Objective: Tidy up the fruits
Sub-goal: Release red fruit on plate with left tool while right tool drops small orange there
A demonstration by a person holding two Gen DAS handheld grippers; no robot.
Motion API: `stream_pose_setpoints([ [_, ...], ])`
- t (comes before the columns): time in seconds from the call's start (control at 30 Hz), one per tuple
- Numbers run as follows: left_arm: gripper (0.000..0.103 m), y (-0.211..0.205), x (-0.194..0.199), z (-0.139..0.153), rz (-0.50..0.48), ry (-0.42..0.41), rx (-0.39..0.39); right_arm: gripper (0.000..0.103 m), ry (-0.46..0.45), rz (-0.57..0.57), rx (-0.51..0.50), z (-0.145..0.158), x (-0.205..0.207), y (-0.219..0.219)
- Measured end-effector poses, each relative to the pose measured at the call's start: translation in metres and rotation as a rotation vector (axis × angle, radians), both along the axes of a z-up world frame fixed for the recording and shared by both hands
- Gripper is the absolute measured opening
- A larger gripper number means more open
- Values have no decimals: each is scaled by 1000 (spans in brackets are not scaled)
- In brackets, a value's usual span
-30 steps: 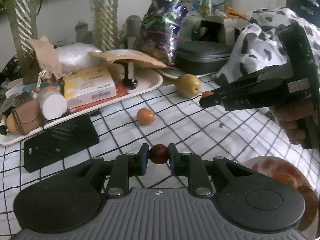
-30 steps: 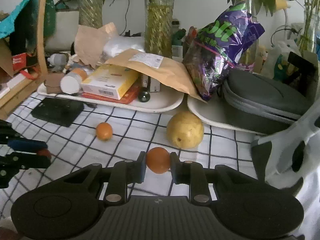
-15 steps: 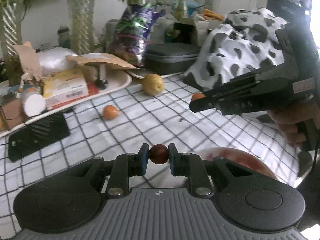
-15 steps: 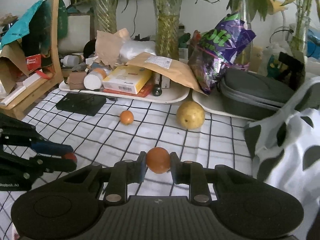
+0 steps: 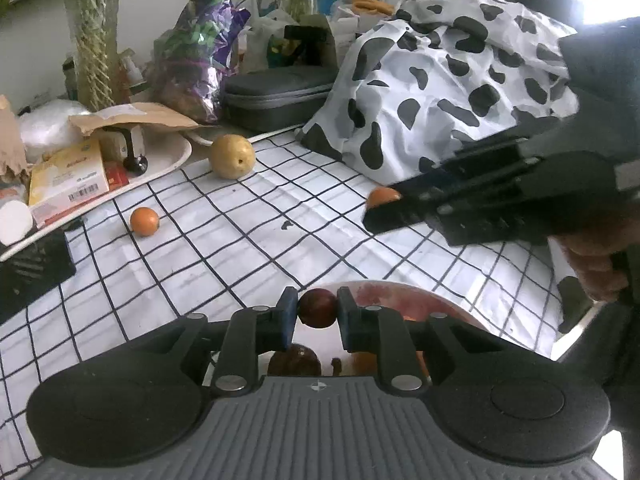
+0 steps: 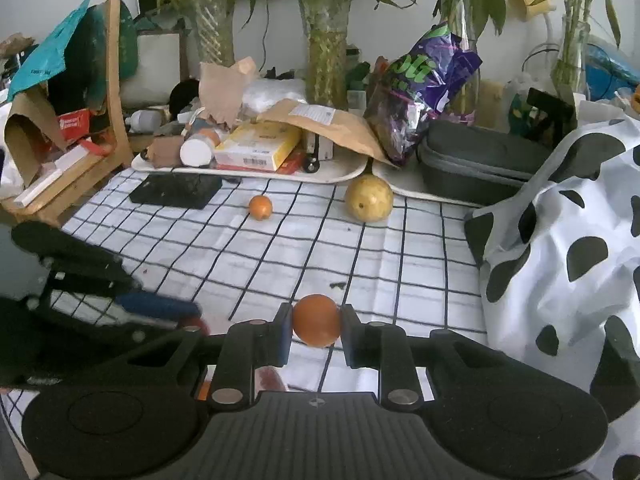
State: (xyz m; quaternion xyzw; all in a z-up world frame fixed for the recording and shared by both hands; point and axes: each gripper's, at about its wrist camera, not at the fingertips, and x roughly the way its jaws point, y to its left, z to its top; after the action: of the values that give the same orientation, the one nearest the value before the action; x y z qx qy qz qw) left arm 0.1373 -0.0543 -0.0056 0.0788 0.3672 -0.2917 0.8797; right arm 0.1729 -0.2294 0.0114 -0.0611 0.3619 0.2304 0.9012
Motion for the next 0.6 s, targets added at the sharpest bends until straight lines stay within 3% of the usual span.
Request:
stream_pose_setpoints([
  [0.07,30,-3,-1,-1,-4,-6,18,26,-2,0,-11,0,-5,-1],
  [0.1,45,-4,-3,-1,2,-14,32,26,0,-2,-10,1,-6,-2],
  [0.17,66,-6,-8,-1,8,-46,55,26,7,-9,4,2,-9,-5],
  [0.6,68,19,-31,18,139,-91,-5,26,92,-42,107,1,-29,-15],
])
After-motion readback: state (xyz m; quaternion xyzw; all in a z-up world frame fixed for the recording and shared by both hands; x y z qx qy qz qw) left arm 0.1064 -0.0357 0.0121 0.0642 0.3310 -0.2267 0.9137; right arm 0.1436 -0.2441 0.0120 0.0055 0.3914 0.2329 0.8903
